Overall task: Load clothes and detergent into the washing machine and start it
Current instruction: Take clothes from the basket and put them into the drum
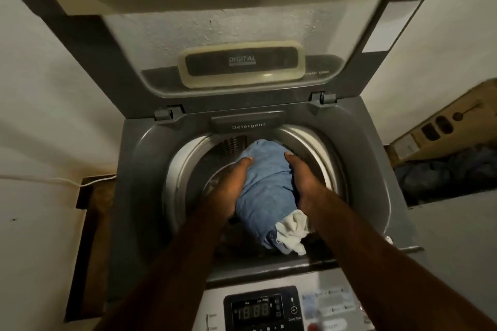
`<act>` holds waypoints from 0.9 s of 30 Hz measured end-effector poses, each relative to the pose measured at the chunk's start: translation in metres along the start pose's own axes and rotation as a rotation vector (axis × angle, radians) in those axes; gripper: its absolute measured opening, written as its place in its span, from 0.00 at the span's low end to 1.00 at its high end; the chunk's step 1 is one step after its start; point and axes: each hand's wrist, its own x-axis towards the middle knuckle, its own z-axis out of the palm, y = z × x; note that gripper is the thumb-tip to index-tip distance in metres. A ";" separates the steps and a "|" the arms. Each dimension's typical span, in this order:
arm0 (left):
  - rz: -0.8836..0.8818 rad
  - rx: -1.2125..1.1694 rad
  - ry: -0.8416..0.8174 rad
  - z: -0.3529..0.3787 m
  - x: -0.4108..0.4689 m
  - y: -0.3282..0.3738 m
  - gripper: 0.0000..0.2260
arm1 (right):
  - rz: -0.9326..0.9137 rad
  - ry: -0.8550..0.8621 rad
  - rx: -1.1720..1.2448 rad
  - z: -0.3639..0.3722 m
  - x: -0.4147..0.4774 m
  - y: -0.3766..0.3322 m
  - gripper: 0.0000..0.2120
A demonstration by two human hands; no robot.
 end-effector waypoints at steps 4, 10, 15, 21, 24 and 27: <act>-0.057 -0.035 -0.022 -0.001 0.036 -0.017 0.18 | 0.027 0.059 -0.040 -0.003 0.035 0.006 0.22; -0.120 -0.090 -0.099 -0.001 0.056 -0.021 0.14 | -0.006 0.192 -0.175 -0.008 0.066 0.001 0.25; -0.173 0.005 -0.072 0.001 0.062 -0.025 0.23 | -0.007 0.241 -0.312 -0.014 0.063 -0.009 0.14; -0.209 0.170 -0.041 0.011 0.044 -0.028 0.25 | 0.039 0.189 -0.281 -0.012 0.033 -0.005 0.12; -0.196 0.178 -0.033 0.022 0.034 -0.030 0.25 | 0.022 0.145 -0.302 -0.015 0.014 -0.004 0.12; -0.154 0.204 -0.081 0.038 0.016 -0.022 0.20 | -0.021 0.126 -0.324 -0.021 -0.004 -0.005 0.11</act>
